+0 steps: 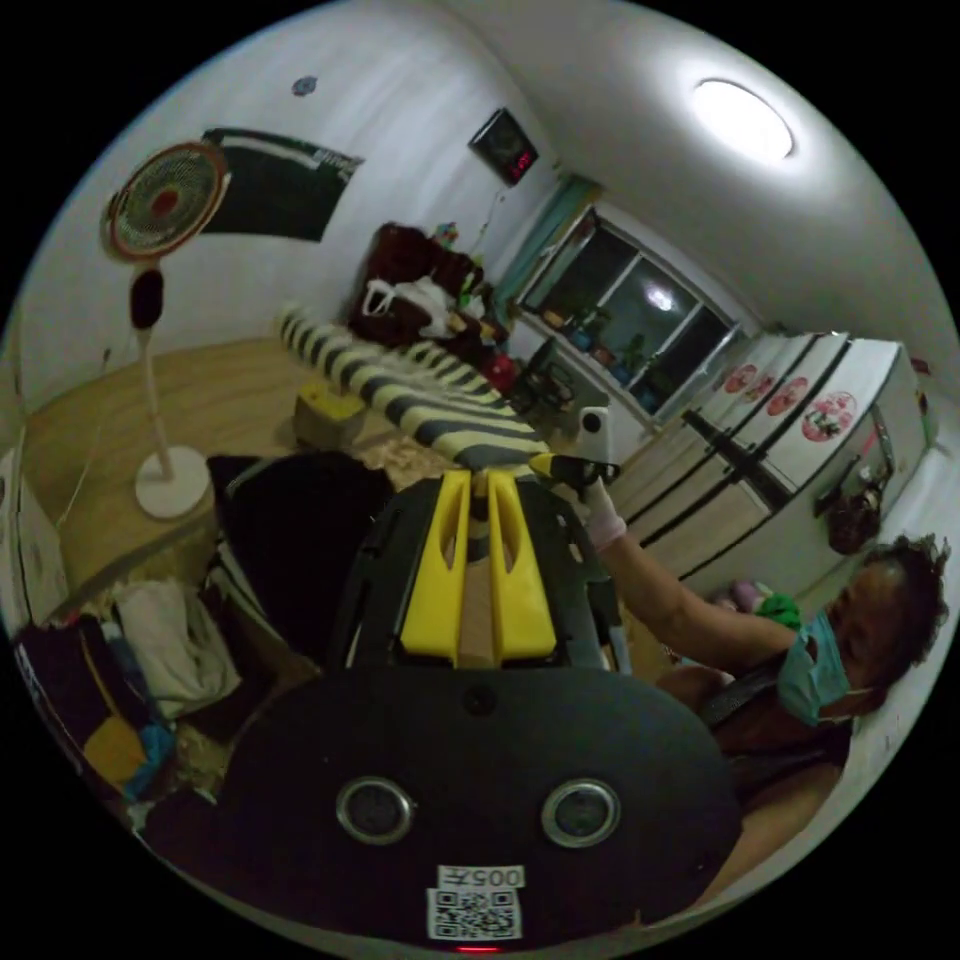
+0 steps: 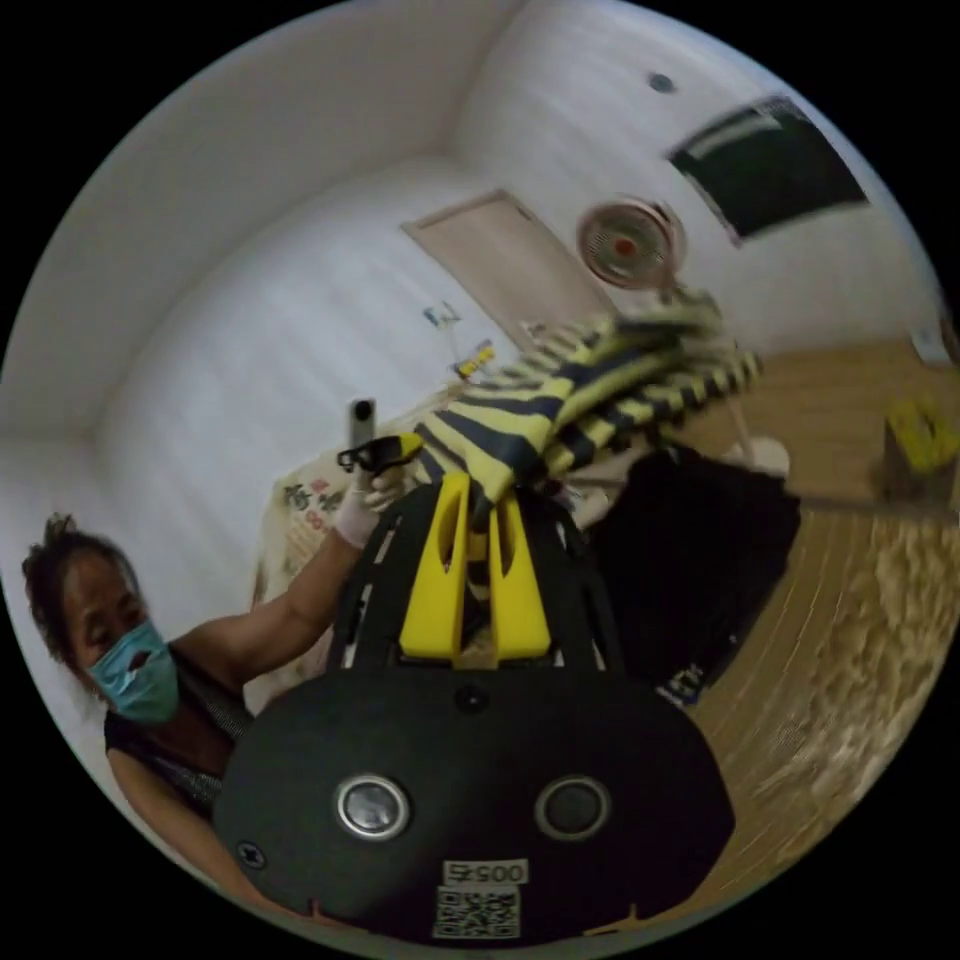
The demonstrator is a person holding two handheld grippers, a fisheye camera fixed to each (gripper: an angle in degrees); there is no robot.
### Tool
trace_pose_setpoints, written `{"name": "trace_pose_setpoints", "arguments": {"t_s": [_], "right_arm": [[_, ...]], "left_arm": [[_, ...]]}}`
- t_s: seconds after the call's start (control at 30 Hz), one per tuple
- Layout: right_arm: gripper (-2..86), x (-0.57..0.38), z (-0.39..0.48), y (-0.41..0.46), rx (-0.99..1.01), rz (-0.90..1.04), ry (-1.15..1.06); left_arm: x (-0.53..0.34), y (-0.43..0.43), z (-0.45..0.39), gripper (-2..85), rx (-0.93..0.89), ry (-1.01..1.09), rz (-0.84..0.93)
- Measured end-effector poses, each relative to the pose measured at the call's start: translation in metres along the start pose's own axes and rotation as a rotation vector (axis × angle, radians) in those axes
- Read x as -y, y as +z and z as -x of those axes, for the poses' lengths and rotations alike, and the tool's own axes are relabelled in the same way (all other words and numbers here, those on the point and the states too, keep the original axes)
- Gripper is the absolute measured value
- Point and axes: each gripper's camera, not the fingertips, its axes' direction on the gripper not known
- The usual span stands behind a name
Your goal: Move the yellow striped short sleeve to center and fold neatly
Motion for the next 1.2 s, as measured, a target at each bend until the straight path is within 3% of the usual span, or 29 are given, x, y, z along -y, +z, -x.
{"name": "trace_pose_setpoints", "arguments": {"t_s": [0.23, 0.4, 0.53, 0.7, 0.93, 1.03, 1.1, 1.2], "right_arm": [[4.0, -0.053, -0.092, 0.171, -0.143, 0.100, 0.419], [4.0, -0.057, -0.094, 0.236, -0.057, -0.011, 0.434], [0.8, -0.048, -0.067, 0.275, -0.186, -0.030, 0.345], [-0.8, -0.028, -0.017, 0.368, -0.392, 0.070, 0.142], [-1.0, -0.047, 0.045, 0.619, -0.435, 0.442, -0.114], [-1.0, -0.061, 0.075, 0.716, -0.429, 0.455, -0.212], [-1.0, -0.064, 0.100, 0.764, -0.424, 0.386, -0.279], [-1.0, -0.068, 0.135, 0.835, -0.437, 0.212, -0.363]], "left_arm": [[-0.154, 0.053, 0.129, 4.1, 0.027, -0.410, 0.167], [-0.259, 0.024, 0.155, 2.2, -0.074, -0.405, -0.061], [-0.312, -0.019, 0.133, -0.2, 0.021, -0.215, -0.061], [-0.423, -0.066, 0.078, -0.7, 0.439, -0.018, 0.006], [-0.598, -0.075, 0.061, -0.6, 0.726, -0.061, 0.286], [-0.660, -0.100, 0.054, -0.4, 0.810, -0.007, 0.153], [-0.697, -0.130, 0.043, 0.2, 0.890, 0.038, -0.079], [-0.736, -0.150, 0.046, 3.4, 0.976, 0.019, -0.195]]}}
